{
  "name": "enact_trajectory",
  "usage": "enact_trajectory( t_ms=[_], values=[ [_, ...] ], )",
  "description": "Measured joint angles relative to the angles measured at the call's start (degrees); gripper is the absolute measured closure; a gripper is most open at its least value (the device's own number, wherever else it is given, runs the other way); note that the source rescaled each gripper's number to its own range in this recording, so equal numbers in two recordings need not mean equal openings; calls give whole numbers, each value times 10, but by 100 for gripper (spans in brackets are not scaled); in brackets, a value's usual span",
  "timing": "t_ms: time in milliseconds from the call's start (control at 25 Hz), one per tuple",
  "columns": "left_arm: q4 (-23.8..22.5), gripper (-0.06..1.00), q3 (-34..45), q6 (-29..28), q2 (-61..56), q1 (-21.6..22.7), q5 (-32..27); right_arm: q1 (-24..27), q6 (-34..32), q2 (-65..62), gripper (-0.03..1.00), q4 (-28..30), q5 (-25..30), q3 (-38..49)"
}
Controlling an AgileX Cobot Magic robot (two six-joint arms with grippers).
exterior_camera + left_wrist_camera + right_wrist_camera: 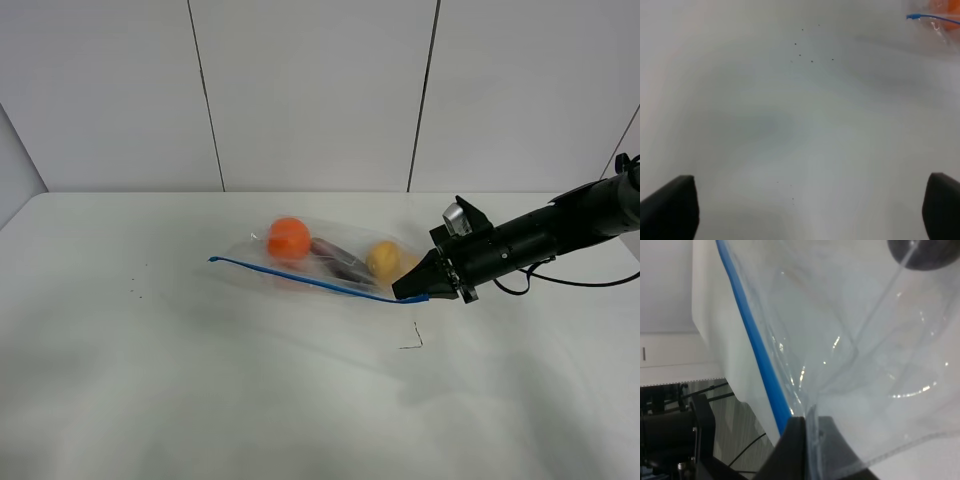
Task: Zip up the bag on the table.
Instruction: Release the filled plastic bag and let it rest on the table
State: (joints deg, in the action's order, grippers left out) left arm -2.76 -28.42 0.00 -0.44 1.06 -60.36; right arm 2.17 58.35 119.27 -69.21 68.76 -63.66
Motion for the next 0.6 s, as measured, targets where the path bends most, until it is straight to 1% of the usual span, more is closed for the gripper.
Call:
enact_trajectory(
  t_ms=[320, 360, 400, 440, 480, 520, 560, 600],
  values=[
    [-1, -6, 0, 0, 0, 0, 0, 0, -1, 0, 97, 0, 0, 0],
    [-1, -6, 0, 0, 0, 0, 0, 0, -1, 0, 95, 0, 0, 0],
    [-1, -6, 0, 0, 0, 0, 0, 0, -1, 0, 91, 0, 0, 0],
    [-1, -6, 0, 0, 0, 0, 0, 0, -1, 0, 82, 0, 0, 0],
    [-1, -6, 0, 0, 0, 0, 0, 0, -1, 0, 68, 0, 2, 0],
    [-1, -6, 0, 0, 0, 0, 0, 0, -1, 0, 54, 0, 4, 0],
    [-1, -6, 0, 0, 0, 0, 0, 0, -1, 0, 34, 0, 5, 0],
    [-1, -6, 0, 0, 0, 0, 0, 0, -1, 0, 19, -2, 5, 0]
  ],
)
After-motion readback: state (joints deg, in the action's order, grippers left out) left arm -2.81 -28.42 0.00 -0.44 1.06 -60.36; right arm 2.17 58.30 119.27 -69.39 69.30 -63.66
